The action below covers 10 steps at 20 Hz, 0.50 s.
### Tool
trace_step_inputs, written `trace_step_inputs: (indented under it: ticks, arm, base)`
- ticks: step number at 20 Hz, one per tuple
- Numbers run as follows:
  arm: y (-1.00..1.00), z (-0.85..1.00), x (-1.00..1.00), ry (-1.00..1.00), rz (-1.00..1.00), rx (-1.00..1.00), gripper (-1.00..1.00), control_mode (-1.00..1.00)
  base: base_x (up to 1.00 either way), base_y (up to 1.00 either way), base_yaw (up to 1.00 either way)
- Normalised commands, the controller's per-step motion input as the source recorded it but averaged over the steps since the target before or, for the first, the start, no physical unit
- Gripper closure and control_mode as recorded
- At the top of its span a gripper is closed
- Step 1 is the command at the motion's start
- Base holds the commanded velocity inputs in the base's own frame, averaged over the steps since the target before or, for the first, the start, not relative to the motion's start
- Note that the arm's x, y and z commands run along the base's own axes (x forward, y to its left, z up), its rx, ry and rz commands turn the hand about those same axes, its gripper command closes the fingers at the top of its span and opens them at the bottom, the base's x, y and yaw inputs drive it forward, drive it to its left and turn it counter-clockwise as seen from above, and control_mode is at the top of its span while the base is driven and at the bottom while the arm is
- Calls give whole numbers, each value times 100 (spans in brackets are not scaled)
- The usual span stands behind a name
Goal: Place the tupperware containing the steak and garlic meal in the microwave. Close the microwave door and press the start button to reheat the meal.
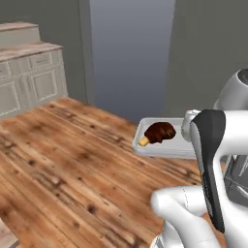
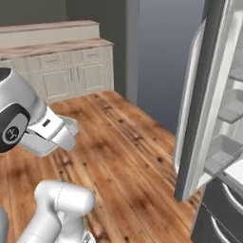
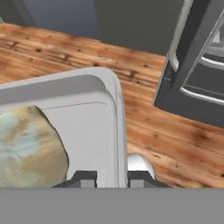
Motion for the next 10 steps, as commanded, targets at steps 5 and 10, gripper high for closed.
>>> trace_step_inputs:
  ticks: [5,10]
  arm:
    - [0,0,0,0,0,0,100,100]
    - [0,0,0,0,0,0,100,100]
  base:
    - [39,37,74]
    - [43,16,78]
